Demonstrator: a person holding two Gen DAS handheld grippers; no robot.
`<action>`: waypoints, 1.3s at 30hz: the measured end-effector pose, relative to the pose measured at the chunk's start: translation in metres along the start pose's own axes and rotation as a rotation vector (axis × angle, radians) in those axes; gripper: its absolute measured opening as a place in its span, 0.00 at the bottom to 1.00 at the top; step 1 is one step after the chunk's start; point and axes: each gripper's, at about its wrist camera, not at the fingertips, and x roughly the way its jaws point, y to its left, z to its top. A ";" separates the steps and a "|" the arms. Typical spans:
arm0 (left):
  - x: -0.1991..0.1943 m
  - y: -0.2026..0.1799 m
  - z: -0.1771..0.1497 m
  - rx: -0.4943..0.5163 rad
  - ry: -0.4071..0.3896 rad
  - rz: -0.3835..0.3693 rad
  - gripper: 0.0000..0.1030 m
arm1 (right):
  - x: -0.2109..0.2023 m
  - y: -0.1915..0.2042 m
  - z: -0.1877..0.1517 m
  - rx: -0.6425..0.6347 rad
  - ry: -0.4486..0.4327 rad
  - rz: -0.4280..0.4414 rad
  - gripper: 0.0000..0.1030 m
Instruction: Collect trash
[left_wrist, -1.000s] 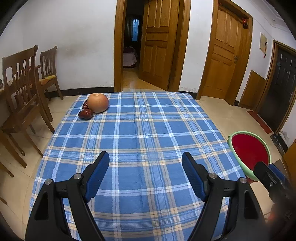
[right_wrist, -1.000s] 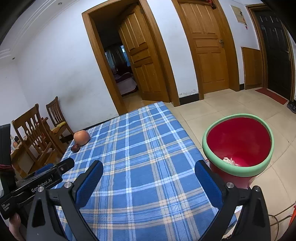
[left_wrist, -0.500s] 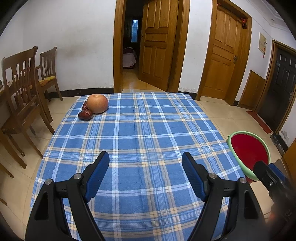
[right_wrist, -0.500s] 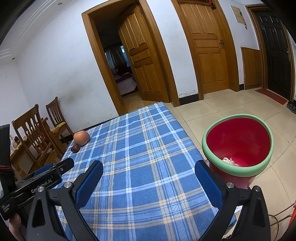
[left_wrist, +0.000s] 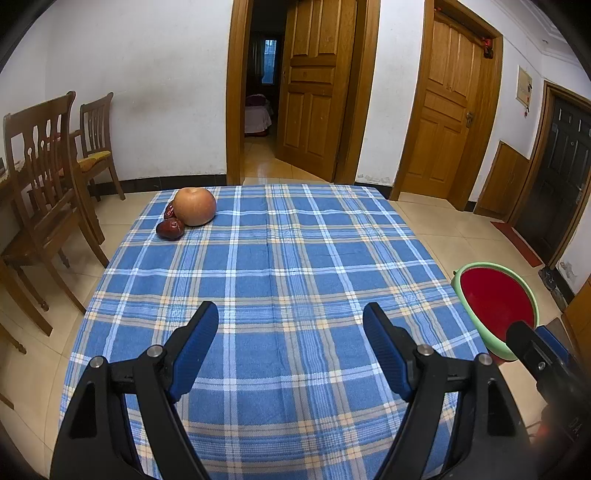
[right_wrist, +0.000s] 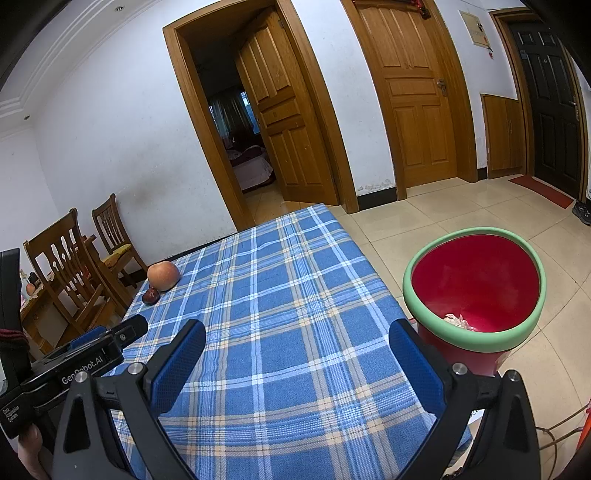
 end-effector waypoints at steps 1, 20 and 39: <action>0.000 0.001 0.000 0.001 0.001 0.000 0.78 | 0.000 0.000 0.000 0.000 0.001 0.000 0.98; 0.000 0.002 0.000 -0.001 0.001 -0.002 0.78 | 0.000 0.000 -0.001 -0.001 0.000 0.001 0.98; 0.009 0.013 -0.007 -0.021 0.036 0.016 0.78 | 0.013 0.010 -0.002 -0.031 0.023 -0.007 0.98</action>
